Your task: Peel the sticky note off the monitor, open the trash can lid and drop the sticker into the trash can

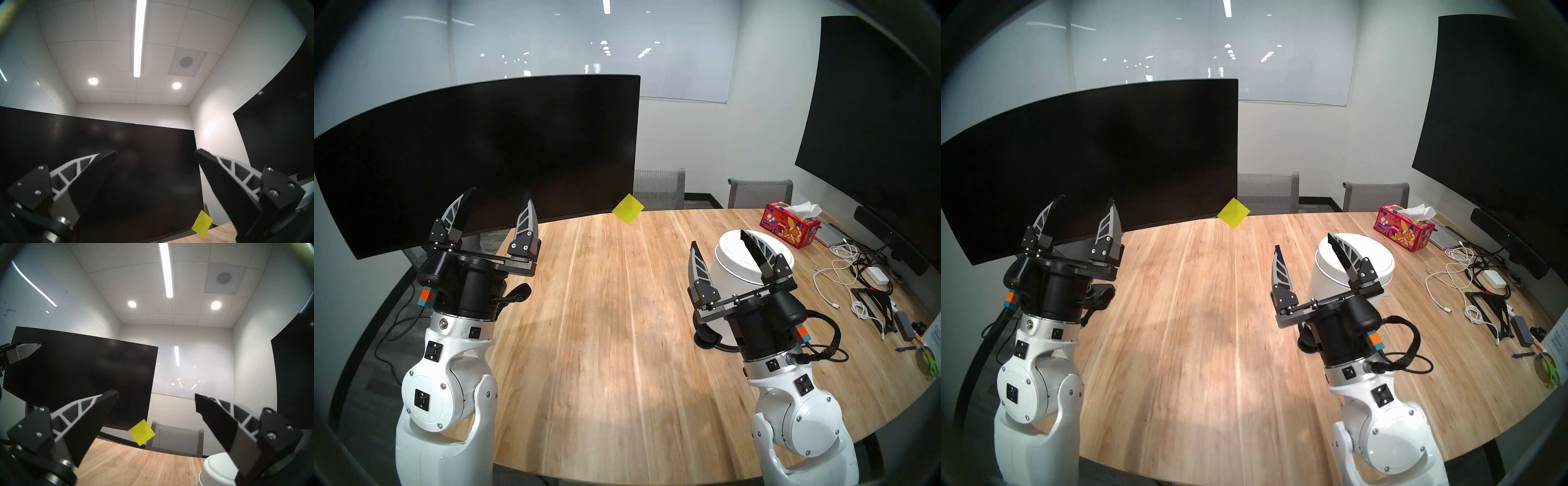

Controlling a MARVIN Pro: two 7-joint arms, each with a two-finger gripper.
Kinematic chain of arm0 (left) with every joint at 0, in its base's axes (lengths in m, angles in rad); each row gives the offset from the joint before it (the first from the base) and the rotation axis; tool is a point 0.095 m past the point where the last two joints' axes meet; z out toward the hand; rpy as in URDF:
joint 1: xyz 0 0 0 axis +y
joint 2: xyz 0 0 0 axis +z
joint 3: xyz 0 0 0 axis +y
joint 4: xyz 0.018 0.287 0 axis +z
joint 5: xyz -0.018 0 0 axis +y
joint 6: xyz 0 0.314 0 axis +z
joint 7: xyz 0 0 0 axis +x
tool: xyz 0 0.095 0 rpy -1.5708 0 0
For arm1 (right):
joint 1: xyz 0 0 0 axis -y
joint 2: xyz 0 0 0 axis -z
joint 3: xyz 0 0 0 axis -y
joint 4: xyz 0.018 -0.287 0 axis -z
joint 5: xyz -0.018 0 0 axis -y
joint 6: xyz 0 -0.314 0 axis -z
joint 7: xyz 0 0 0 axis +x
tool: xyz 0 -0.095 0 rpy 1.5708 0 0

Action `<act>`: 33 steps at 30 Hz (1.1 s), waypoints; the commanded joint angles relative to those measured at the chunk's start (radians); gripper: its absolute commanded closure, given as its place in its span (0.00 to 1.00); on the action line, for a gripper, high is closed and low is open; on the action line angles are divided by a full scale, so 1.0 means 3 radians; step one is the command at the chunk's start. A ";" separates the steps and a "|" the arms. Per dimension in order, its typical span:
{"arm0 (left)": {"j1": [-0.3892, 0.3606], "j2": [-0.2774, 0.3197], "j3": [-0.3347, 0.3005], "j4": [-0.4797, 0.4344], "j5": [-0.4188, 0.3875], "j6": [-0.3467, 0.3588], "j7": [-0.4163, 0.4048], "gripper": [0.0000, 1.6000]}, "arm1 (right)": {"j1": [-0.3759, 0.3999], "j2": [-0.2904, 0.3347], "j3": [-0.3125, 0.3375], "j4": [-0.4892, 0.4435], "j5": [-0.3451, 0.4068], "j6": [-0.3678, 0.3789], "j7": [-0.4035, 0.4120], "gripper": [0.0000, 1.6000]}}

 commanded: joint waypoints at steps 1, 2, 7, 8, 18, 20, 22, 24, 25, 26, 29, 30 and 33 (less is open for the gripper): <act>0.0080 0.0021 -0.0012 -0.0061 -0.0008 -0.0081 -0.0044 0.00 | -0.0055 0.0009 0.0004 -0.0065 -0.0015 0.0016 0.0000 0.00; 0.0100 0.0035 -0.0016 -0.0058 -0.0020 -0.0085 -0.0066 0.00 | -0.0070 0.0003 -0.0003 -0.0063 -0.0018 -0.0010 -0.0008 0.00; 0.0160 0.0051 -0.0013 -0.0020 -0.0057 -0.0150 -0.0121 0.00 | -0.0123 0.0001 -0.0025 -0.0076 -0.0032 -0.0017 -0.0004 0.00; 0.0182 0.0053 0.0000 -0.0014 -0.0059 -0.0166 -0.0137 0.00 | -0.0141 -0.0005 -0.0031 -0.0082 -0.0016 -0.0012 -0.0005 0.00; 0.0245 0.0067 0.0260 0.0144 -0.0006 -0.0130 -0.0243 0.00 | -0.0548 0.0006 -0.0033 -0.0213 0.0070 -0.0115 -0.0043 0.00; 0.0239 0.0082 0.0319 0.0192 -0.0015 -0.0130 -0.0278 0.00 | -0.0631 0.0012 0.0004 -0.0213 0.0075 -0.0172 -0.0063 0.00; 0.0215 0.0067 0.0391 0.0244 0.0040 -0.0125 -0.0279 0.00 | -0.0693 0.0025 0.0055 -0.0213 0.0099 -0.0218 -0.0070 0.00; 0.0192 0.0063 0.0461 0.0285 0.0060 -0.0099 -0.0291 0.00 | -0.0725 0.0029 0.0091 -0.0213 0.0130 -0.0273 -0.0072 0.00; 0.0175 0.0077 0.0496 0.0311 0.0077 -0.0103 -0.0314 0.00 | -0.0734 0.0031 0.0105 -0.0213 0.0135 -0.0308 -0.0072 0.00; 0.0164 0.0066 0.0526 0.0331 0.0102 -0.0109 -0.0313 0.00 | -0.0744 0.0033 0.0116 -0.0213 0.0148 -0.0333 -0.0069 0.00; 0.0099 0.0040 0.0610 0.0401 0.0142 -0.0079 -0.0311 0.00 | -0.0760 0.0045 0.0136 -0.0213 0.0176 -0.0415 -0.0060 0.00; 0.0078 0.0033 0.0631 0.0415 0.0155 -0.0063 -0.0309 0.00 | -0.0767 0.0049 0.0137 -0.0213 0.0180 -0.0438 -0.0057 0.00; 0.0005 0.0039 0.0707 0.0486 0.0182 -0.0040 -0.0344 0.00 | -0.0790 0.0067 0.0117 -0.0213 0.0203 -0.0520 -0.0040 0.00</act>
